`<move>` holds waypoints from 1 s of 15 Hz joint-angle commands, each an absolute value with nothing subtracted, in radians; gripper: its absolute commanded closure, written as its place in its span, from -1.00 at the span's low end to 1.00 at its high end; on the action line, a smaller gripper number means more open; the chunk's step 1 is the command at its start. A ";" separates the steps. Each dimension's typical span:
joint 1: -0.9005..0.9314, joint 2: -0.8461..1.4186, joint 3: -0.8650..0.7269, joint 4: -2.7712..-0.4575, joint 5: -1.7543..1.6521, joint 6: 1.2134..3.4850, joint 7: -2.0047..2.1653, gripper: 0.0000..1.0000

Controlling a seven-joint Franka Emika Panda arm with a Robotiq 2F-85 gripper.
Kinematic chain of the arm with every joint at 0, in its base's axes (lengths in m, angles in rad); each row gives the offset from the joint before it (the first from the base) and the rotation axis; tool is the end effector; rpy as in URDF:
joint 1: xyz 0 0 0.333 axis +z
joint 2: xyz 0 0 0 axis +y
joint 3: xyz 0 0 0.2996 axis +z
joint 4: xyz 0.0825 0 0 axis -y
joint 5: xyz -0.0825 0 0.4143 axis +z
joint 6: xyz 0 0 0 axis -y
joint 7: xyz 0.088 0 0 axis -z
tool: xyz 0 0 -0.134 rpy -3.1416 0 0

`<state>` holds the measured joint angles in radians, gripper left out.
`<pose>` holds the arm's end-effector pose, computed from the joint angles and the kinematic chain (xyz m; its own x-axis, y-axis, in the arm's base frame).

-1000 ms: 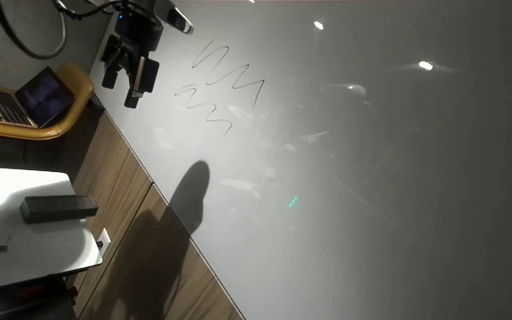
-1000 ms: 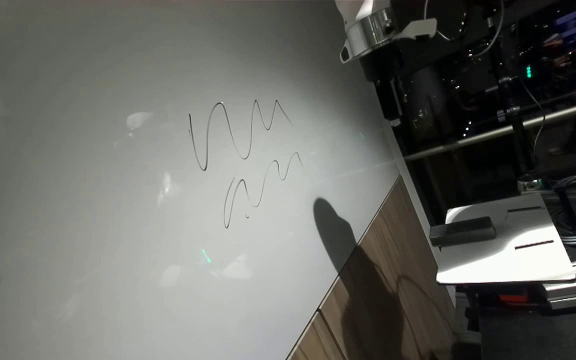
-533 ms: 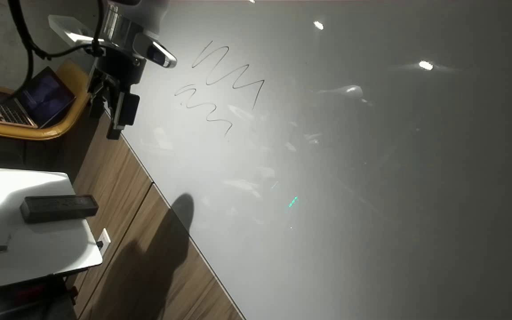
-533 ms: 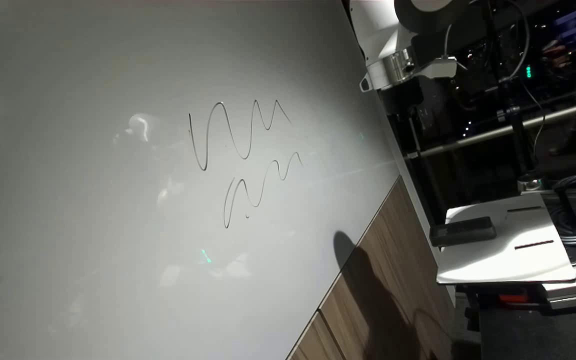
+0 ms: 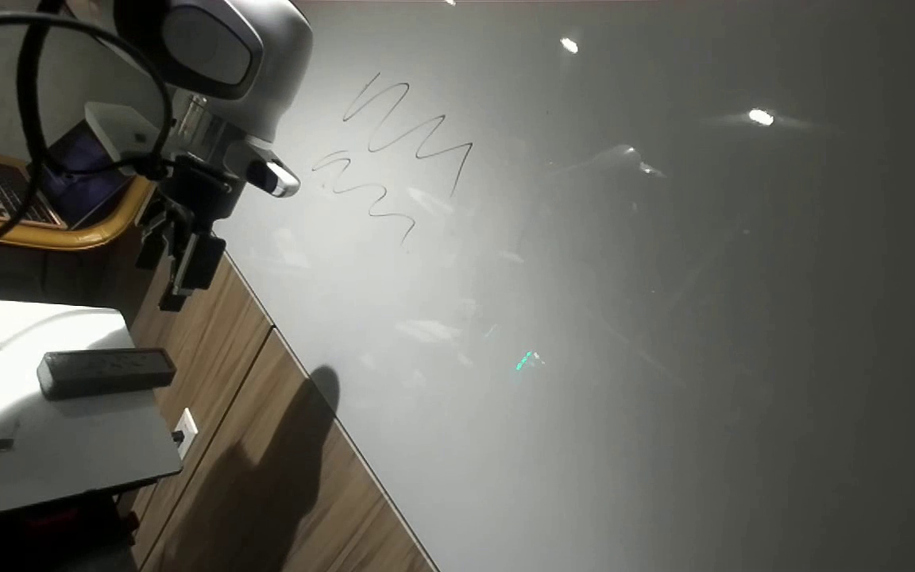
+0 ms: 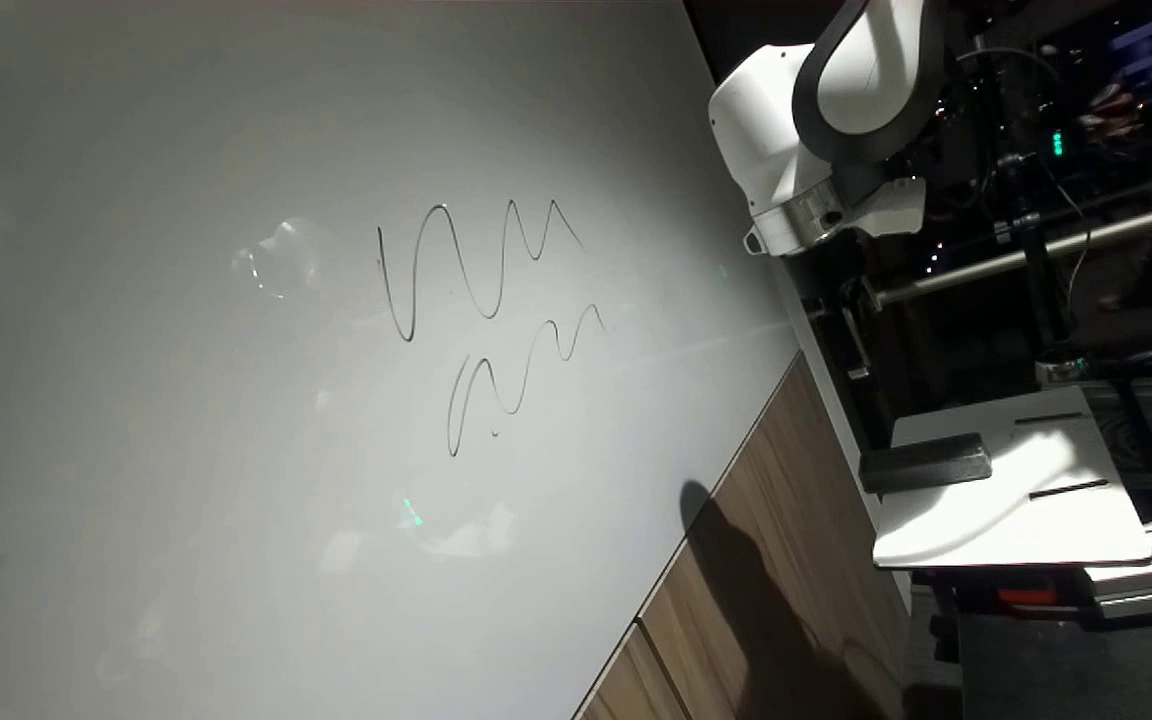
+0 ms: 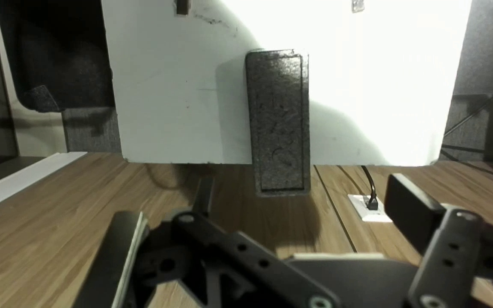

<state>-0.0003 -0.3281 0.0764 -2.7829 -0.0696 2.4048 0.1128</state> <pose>0.3885 0.0239 0.2367 0.9989 0.0097 -0.0452 0.0130 -0.9972 0.0741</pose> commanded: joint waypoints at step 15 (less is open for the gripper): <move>0.008 -0.043 0.058 -2.781 -0.085 2.591 0.096 -1.00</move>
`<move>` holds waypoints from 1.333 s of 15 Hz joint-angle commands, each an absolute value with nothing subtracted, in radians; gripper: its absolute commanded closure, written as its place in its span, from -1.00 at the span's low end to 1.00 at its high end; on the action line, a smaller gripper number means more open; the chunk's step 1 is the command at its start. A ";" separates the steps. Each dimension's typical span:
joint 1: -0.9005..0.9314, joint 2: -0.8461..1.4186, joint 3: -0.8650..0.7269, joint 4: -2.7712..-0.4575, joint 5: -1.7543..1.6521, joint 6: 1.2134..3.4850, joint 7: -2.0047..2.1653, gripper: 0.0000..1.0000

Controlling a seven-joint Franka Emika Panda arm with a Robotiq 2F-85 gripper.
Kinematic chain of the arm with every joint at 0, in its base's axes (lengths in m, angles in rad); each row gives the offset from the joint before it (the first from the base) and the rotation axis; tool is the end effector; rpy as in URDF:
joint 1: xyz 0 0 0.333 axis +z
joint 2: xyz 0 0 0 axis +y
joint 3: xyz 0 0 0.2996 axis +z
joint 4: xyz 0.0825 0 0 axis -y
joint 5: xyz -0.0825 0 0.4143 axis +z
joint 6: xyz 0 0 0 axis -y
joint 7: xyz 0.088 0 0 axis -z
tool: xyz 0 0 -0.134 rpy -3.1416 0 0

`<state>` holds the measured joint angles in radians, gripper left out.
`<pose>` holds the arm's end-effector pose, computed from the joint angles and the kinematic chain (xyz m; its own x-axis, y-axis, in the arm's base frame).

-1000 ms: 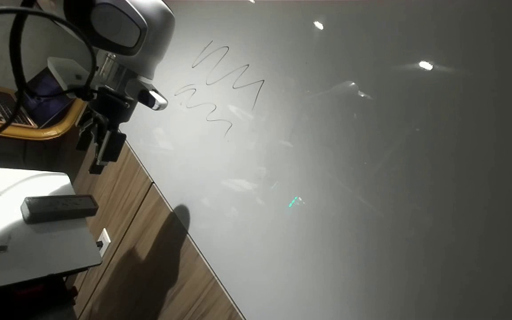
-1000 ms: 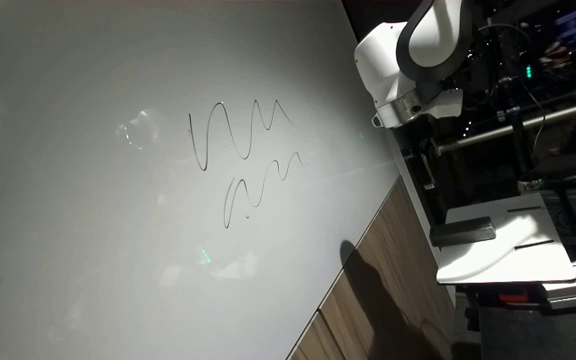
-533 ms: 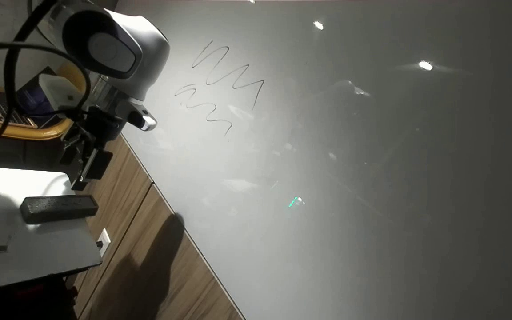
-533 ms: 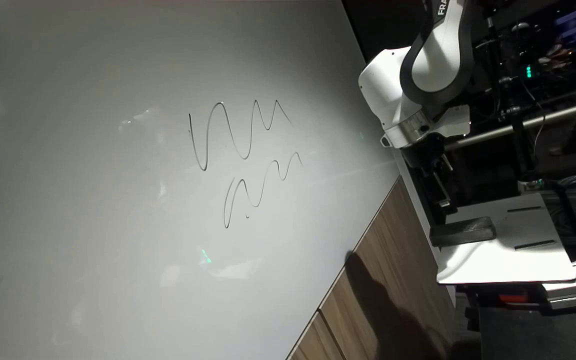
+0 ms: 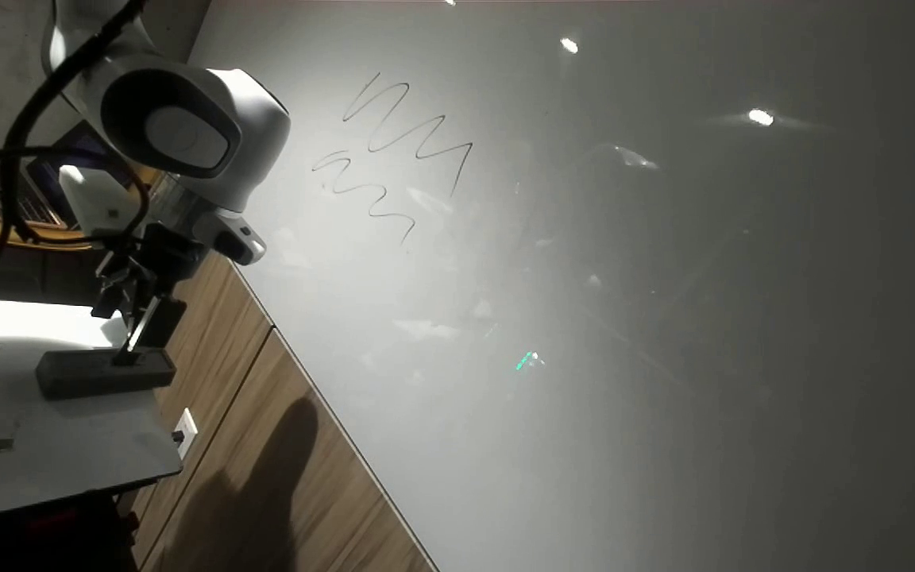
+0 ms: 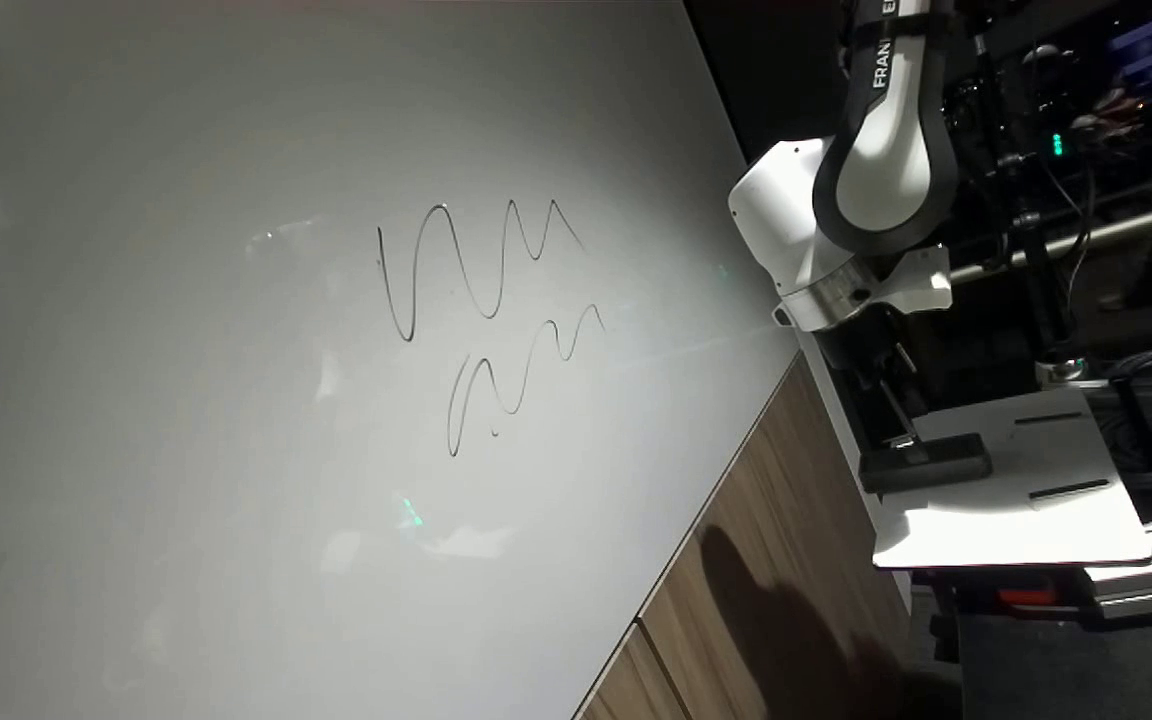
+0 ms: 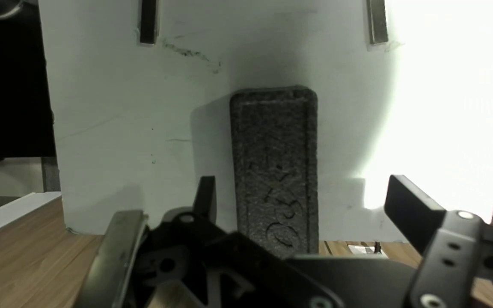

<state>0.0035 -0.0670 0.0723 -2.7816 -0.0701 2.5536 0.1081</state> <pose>0.3733 0.0273 0.1481 0.9873 0.0242 -0.1570 0.0326 -0.9982 0.0511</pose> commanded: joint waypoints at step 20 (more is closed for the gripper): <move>0.011 0.024 0.044 -2.778 -0.120 2.652 0.108 -1.00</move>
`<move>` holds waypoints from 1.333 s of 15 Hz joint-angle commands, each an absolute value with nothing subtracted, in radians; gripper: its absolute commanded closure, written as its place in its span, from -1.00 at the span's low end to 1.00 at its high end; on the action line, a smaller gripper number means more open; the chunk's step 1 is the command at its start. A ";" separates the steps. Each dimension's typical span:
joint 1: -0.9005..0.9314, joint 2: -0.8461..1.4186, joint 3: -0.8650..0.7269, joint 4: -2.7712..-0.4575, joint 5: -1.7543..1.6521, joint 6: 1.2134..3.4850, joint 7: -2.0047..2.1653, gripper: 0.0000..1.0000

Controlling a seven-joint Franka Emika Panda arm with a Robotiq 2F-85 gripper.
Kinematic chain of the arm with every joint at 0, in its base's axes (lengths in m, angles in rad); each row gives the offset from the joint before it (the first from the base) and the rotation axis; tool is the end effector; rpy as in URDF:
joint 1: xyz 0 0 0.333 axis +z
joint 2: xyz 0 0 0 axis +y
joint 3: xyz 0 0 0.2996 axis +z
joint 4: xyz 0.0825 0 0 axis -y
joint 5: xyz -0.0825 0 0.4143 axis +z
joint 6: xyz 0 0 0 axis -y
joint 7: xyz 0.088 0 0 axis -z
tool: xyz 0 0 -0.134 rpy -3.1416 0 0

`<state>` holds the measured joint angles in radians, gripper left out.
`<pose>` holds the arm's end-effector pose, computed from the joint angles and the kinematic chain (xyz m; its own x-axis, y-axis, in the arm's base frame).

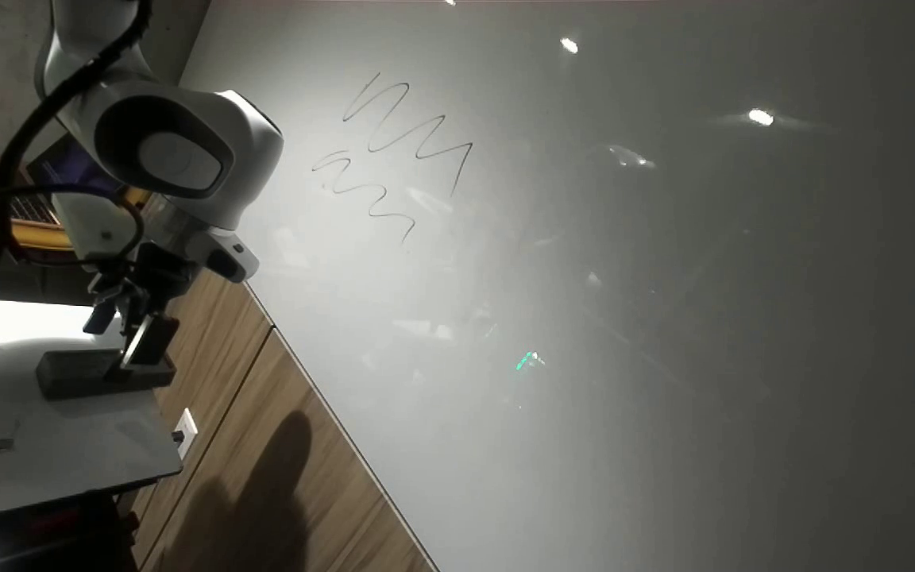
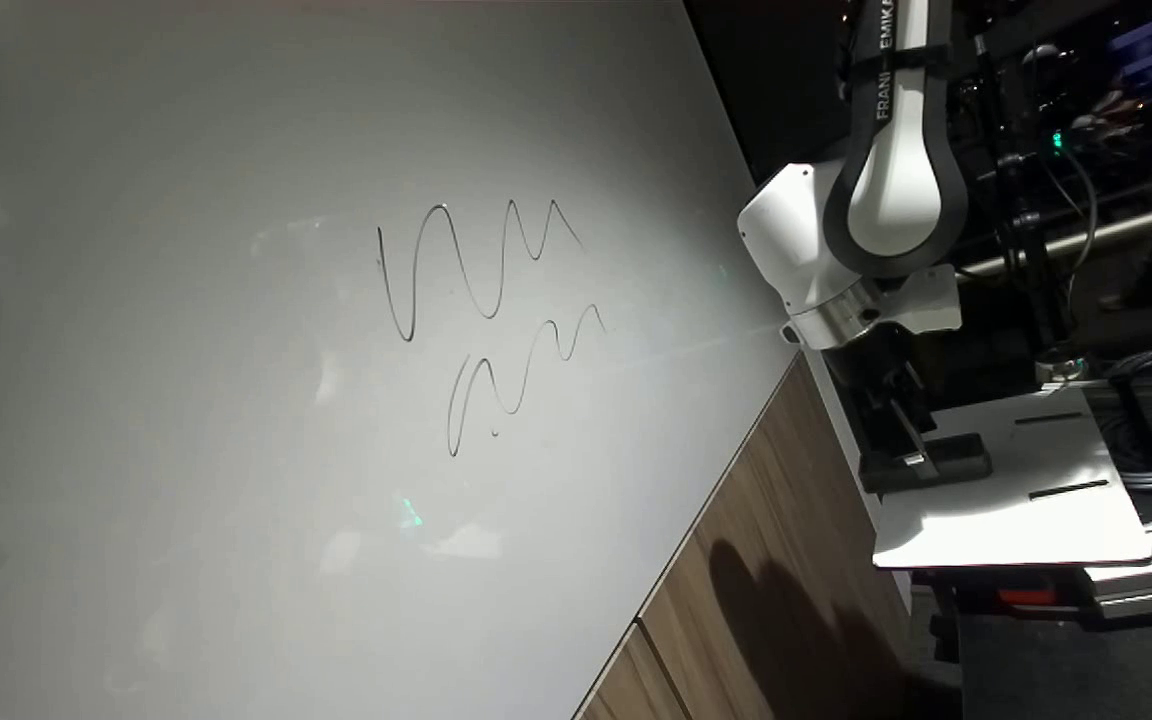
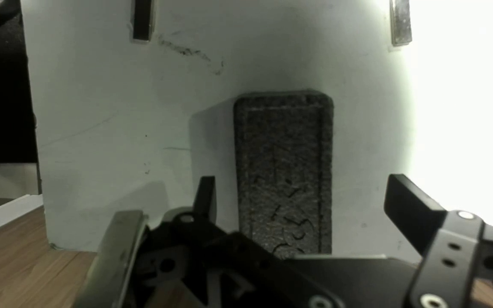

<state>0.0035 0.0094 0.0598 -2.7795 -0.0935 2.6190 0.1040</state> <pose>0.3691 0.0244 0.1246 0.9853 0.0396 -0.1661 0.0484 -0.9976 0.0492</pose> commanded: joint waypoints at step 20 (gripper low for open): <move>0.110 -0.291 0.091 -2.768 0.056 2.516 0.016 0.44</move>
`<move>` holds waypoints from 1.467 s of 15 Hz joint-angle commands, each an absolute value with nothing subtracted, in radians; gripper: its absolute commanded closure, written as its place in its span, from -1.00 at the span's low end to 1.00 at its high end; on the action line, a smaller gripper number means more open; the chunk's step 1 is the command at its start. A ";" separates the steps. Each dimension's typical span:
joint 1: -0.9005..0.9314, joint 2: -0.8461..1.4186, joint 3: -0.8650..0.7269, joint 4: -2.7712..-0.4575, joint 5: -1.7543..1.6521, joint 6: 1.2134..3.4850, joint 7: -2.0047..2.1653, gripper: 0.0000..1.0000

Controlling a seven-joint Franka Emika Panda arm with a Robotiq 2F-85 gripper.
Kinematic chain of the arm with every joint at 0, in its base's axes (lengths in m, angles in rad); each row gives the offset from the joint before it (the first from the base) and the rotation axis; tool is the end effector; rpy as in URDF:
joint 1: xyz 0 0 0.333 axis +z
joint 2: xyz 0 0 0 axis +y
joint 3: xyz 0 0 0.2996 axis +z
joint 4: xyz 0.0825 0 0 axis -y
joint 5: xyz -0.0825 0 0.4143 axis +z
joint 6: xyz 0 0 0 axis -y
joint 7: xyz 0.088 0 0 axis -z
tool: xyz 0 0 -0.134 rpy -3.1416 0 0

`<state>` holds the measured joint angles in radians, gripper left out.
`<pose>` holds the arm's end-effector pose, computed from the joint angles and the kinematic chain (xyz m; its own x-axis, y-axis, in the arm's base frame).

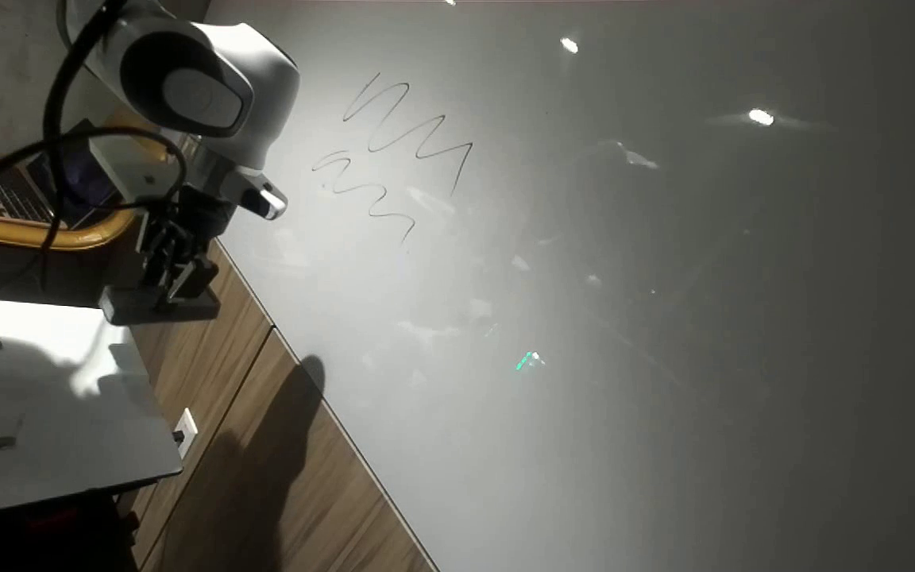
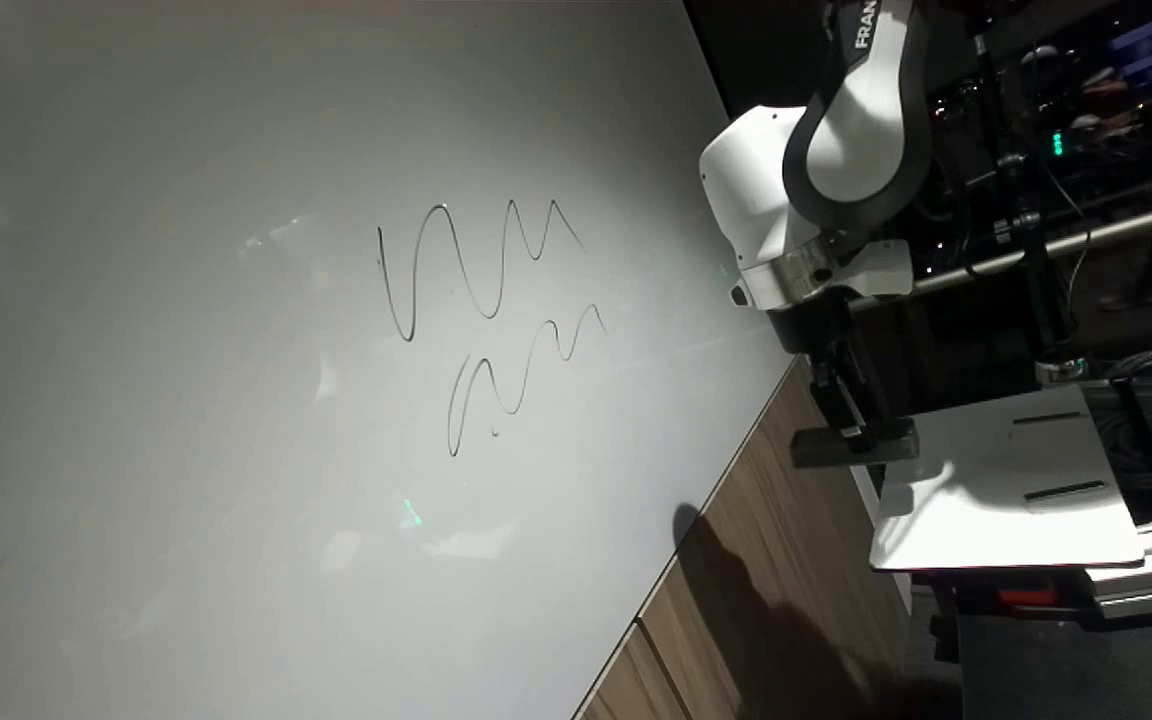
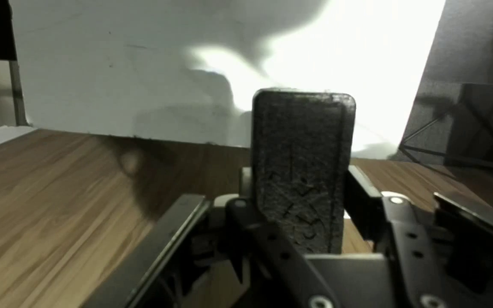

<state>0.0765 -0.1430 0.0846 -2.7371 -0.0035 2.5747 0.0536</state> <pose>0.4054 0.0638 0.1946 0.9938 0.1091 -0.0192 0.1094 -0.9939 0.0149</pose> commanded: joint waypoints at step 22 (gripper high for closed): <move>-0.130 -0.151 0.489 -2.450 -0.458 2.895 0.560 0.44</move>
<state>0.0199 -0.2186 0.3597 -2.4975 -0.2634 2.8511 0.3967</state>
